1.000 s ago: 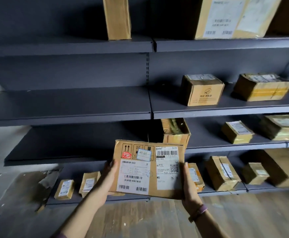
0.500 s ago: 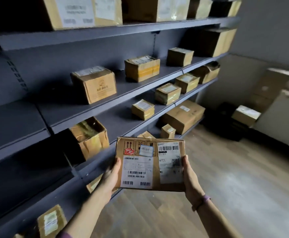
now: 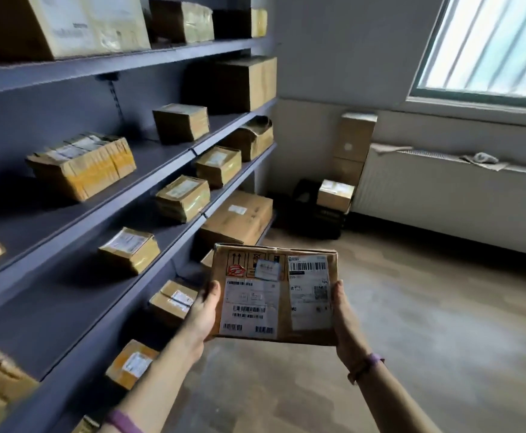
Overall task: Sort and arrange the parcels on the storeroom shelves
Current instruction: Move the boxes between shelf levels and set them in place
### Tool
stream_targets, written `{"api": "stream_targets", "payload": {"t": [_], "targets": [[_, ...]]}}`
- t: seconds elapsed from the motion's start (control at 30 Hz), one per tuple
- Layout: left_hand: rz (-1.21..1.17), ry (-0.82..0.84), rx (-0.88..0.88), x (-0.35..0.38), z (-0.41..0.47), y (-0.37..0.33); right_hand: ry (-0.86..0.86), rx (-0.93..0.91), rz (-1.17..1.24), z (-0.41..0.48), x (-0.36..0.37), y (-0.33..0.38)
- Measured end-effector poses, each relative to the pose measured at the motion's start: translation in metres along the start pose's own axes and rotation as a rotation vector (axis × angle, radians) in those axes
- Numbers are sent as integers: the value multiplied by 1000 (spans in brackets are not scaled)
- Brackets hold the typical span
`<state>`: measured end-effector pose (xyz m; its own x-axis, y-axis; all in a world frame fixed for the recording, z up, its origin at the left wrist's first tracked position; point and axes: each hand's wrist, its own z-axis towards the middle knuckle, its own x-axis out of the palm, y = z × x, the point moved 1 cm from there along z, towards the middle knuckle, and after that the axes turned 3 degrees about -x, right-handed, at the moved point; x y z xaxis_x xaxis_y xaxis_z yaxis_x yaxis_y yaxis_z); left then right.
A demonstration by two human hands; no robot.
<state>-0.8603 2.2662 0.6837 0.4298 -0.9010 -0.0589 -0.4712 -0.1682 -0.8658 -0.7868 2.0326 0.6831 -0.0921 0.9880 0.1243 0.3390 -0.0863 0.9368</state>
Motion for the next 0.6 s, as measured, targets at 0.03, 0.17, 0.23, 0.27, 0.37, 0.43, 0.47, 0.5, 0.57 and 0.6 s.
{"api": "stream_targets", "payload": {"t": [0.03,0.17,0.23,0.27,0.37,0.43,0.47,0.5,0.57,0.6], "targets": [[1,10,-3,13,15,-9,-3,-3,1,17,-7,7],[-28,22,0,61,68,-51,-16,-46,4,81,-32,34],[-46,43,13,84,93,-69,-25,-69,7,110,-42,49],[-47,53,15,94,104,-78,-30,-72,8,124,-47,55],[-29,85,29,121,140,-102,-51,-66,17,163,-60,71],[-23,87,39,139,165,-117,-78,-61,26,190,-65,80],[-21,77,41,146,177,-124,-94,-53,29,203,-67,84],[-15,66,45,153,188,-132,-107,-49,30,216,-69,88],[-1,82,57,164,216,-144,-118,-51,37,244,-70,95],[4,102,60,170,232,-150,-123,-49,44,259,-70,98]]}}
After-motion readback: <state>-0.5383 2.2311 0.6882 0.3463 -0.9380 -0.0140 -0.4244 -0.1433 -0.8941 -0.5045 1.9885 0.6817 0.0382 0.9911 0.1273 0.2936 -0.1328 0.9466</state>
